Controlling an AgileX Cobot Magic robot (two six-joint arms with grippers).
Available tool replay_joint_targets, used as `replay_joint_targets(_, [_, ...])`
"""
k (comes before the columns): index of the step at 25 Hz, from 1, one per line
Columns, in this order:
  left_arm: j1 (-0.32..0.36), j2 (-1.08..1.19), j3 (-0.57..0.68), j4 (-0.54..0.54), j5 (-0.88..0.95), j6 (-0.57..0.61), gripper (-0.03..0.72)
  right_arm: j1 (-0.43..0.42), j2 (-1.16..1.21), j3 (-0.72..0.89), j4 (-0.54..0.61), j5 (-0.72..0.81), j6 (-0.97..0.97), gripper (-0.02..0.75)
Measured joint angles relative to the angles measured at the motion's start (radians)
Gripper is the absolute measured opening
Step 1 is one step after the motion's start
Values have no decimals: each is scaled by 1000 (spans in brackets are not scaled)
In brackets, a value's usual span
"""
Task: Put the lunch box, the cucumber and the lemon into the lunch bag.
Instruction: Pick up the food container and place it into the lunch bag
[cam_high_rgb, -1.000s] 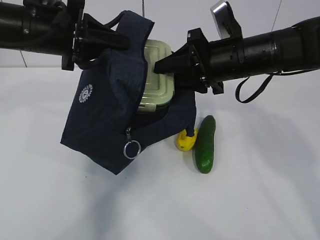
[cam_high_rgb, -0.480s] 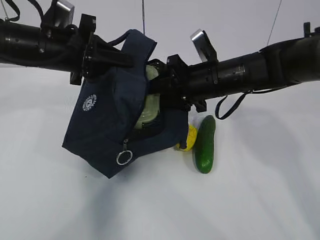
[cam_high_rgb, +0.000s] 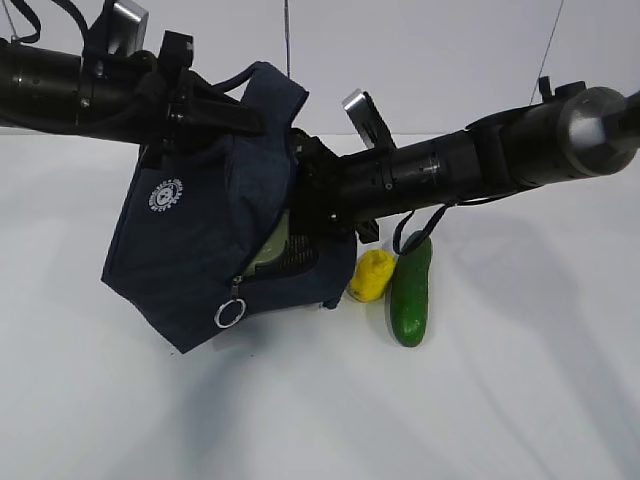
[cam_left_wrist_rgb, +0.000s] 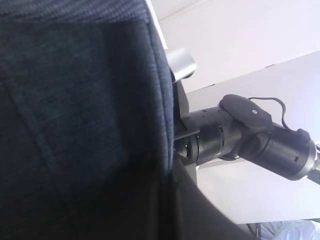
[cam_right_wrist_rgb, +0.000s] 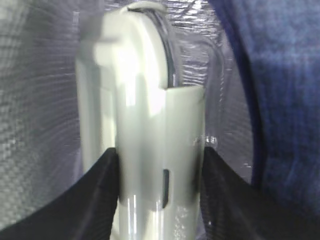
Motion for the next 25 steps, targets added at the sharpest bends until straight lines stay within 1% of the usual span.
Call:
replay_joint_targets(9, [0, 0, 0, 35, -22, 2, -8, 0, 0, -2, 11, 2, 2, 368])
replay_joint_targets(15, [0, 0, 0, 51, -41, 3, -8, 0, 0, -2, 39, 2, 2, 368])
replay_joint_targets(25, [0, 0, 0, 82, -50, 3, -8, 0, 0, -2, 41, 2, 2, 368])
